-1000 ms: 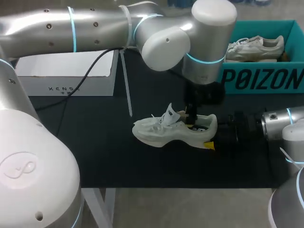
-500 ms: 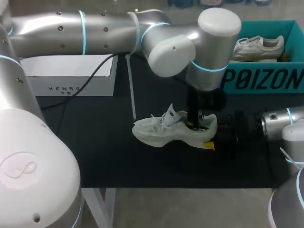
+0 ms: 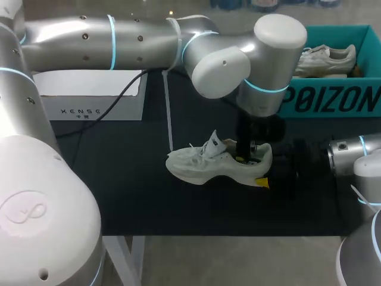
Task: Take the shoe out of the shoebox, open the shoe tongue, remove and reinsert the insole, then place the shoe into the shoebox
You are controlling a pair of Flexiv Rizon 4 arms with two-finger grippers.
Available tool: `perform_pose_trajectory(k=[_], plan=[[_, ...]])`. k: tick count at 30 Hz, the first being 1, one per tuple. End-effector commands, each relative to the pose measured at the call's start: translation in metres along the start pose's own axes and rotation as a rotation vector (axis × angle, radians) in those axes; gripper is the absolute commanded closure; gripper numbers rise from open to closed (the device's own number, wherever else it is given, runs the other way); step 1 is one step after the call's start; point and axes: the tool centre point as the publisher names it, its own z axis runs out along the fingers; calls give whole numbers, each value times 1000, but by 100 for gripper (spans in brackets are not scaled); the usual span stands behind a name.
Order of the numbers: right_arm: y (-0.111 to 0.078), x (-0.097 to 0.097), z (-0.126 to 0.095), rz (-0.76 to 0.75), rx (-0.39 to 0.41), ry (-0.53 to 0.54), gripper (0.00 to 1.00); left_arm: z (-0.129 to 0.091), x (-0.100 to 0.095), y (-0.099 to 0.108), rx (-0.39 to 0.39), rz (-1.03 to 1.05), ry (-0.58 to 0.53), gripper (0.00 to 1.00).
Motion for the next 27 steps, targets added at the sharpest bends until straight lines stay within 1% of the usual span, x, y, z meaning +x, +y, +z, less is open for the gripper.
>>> perform_pose_trajectory(k=[1, 7, 17, 18, 19, 21, 23, 27], plan=[[-6, 1, 4, 1, 2, 0, 100, 9, 6, 1, -4, 6, 6, 100], [-6, 1, 4, 1, 2, 0, 100, 17, 10, 2, -20, 11, 13, 100], [-6, 1, 4, 1, 2, 0, 100, 21, 12, 1, -53, 12, 6, 100], [-6, 1, 4, 1, 2, 0, 100, 21, 12, 1, -55, 12, 6, 93], [-6, 1, 4, 1, 2, 0, 100, 21, 12, 1, -56, 12, 6, 88], [-6, 1, 4, 1, 2, 0, 100, 23, 13, 1, -61, 14, 6, 72], [-6, 1, 4, 1, 2, 0, 100, 24, 12, 1, -65, 13, 7, 68], [-6, 1, 4, 1, 2, 0, 100, 26, 12, 1, -73, 14, 6, 69]])
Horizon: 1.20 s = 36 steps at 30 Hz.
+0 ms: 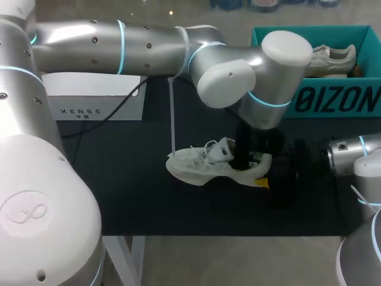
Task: Take the shoe out of the shoebox, open the shoe tongue, remove and reinsert the insole, then place the shoe into the shoebox
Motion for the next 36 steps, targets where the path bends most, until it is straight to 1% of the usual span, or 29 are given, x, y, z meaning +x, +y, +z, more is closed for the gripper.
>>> perform_pose_trajectory(k=[1, 3, 6, 11, 14, 15, 16, 17, 18, 19, 20, 24, 29, 36], plan=[[-6, 0, 4, 2, 2, -1, 100, 4, 1, -3, -10, 3, 1, 72], [-6, 0, 4, 2, 2, -1, 100, 5, 1, -4, -15, 4, -4, 77], [-6, 0, 4, 2, 2, -1, 100, 11, -1, -4, -30, 6, -20, 71], [-6, 0, 4, 2, 2, -1, 100, 26, -4, -3, -30, 5, -32, 71], [-6, 0, 4, 2, 2, -1, 100, 37, -5, -1, -30, 0, -47, 66], [-6, 0, 4, 2, 2, -1, 100, 42, -5, -1, -37, -2, -54, 67], [-6, 0, 4, 2, 2, -1, 100, 46, -5, -1, -32, 3, -85, 67], [-6, 0, 4, 2, 2, -1, 100, 50, -5, -1, -29, -8, -90, 70], [-6, 0, 4, 2, 2, -1, 100, 53, -6, -1, -27, -10, -95, 76], [-6, 0, 4, 2, 2, -1, 100, 55, -7, 0, -27, -18, -115, 100], [-6, 0, 4, 2, 2, -1, 100, 57, -8, 1, -25, -22, -119, 100], [-6, 0, 4, 2, 2, -1, 100, 56, -11, 3, -15, -20, -185, 100], [-6, 0, 4, 2, 2, -1, 100, 42, -18, 6, -1, -53, -259, 100], [-6, 0, 4, 2, 2, -1, 100, 27, -25, 8, 13, -89, -334, 100]])
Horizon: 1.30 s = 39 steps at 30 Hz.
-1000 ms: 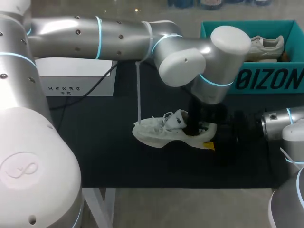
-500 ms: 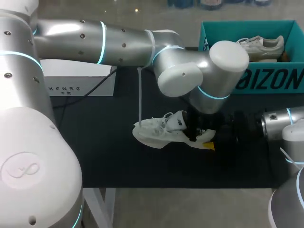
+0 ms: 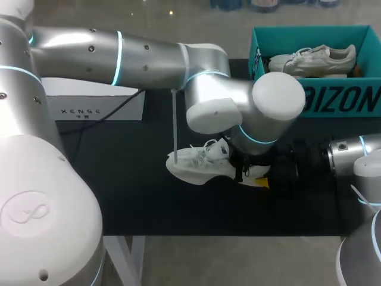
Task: Take the shoe out of the shoebox, open the shoe tongue, remove and reinsert the insole, then place the shoe into the shoebox
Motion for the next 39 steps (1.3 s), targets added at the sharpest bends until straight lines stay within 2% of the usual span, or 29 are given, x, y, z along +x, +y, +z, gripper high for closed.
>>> perform_pose_trajectory(k=[1, 17, 25, 39], plan=[[-5, 1, 4, 1, 3, 1, 100, -3, -3, 2, 6, -11, -34, 100], [-5, 1, 4, 1, 3, 1, 100, -46, -15, 3, 73, -66, -121, 100], [-5, 1, 4, 1, 3, 1, 100, -66, -21, 11, 93, -110, -159, 100], [-5, 1, 4, 1, 3, 1, 100, -87, -27, 35, 133, -204, -175, 100]])
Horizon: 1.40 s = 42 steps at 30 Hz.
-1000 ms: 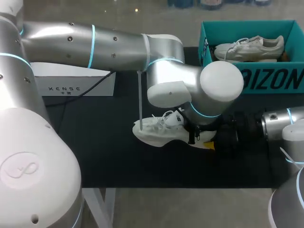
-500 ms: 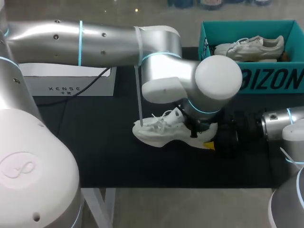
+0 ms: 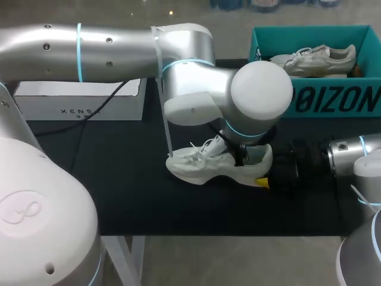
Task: Take the shoe out of the shoebox, open the shoe tongue, remove and reinsert the insole, then place the shoe into the shoebox
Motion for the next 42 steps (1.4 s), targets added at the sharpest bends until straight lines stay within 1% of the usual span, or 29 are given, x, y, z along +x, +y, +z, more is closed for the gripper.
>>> perform_pose_trajectory(k=[1, 5, 8, 13, 16, 21, 29, 42], plan=[[-5, 1, 4, 1, 2, 1, 100, -12, -5, 13, 21, -13, -4, 100], [-5, 1, 4, 1, 2, 1, 100, -20, -6, 12, 39, -22, -12, 100], [-5, 1, 4, 1, 2, 1, 100, -23, -7, 5, 55, -12, -16, 100], [-5, 1, 4, 1, 2, 1, 100, -22, -2, -10, 75, 19, 1, 100], [-5, 1, 4, 1, 2, 1, 100, -19, 4, -20, 81, 36, 11, 100], [-5, 1, 4, 1, 2, 1, 100, -21, 14, -36, 105, 61, 19, 100], [-5, 1, 4, 1, 2, 1, 100, -29, 17, -57, 142, 71, 9, 100], [-5, 1, 4, 1, 2, 1, 100, -25, 19, -64, 121, 4, -14, 100]])
